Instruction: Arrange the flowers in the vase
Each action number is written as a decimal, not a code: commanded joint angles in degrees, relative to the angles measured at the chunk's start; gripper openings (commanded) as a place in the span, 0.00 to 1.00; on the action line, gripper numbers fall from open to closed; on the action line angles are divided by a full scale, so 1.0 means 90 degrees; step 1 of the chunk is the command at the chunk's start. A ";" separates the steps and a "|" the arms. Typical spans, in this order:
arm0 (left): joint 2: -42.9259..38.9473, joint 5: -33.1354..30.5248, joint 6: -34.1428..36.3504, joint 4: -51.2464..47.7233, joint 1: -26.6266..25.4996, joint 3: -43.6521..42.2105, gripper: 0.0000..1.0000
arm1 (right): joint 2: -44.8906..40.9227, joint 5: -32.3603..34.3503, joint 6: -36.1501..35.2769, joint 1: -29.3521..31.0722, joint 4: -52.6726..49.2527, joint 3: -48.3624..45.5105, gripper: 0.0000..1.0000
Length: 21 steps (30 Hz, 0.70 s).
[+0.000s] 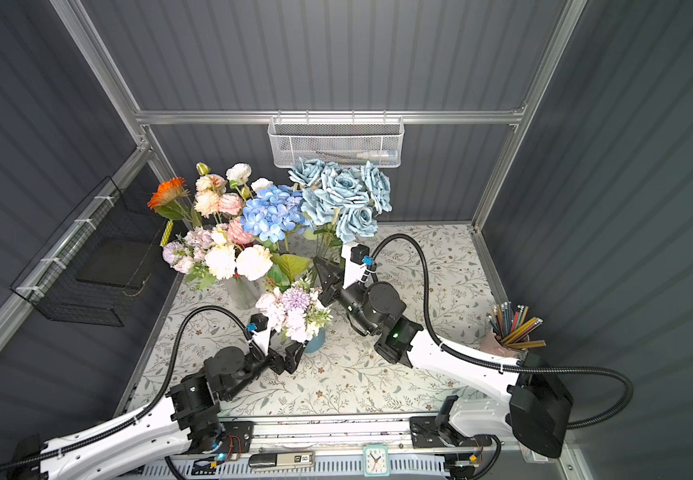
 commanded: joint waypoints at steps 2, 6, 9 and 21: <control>0.0448 -0.1004 0.0582 0.1529 -0.0249 0.0045 1.00 | -0.0022 0.0055 0.0110 0.0090 0.0042 0.0091 0.00; 0.0688 -0.1371 0.0829 0.2527 -0.0264 -0.0052 1.00 | -0.0070 0.0077 0.0154 0.0106 0.0153 -0.0029 0.00; 0.0924 -0.1529 0.1122 0.3230 -0.0266 -0.0046 1.00 | -0.0081 0.0077 0.0173 0.0111 0.0182 -0.0088 0.00; 0.1253 -0.1648 0.2025 0.4280 -0.0264 0.0178 0.94 | -0.0183 -0.0011 0.0115 0.0111 0.0448 -0.0229 0.00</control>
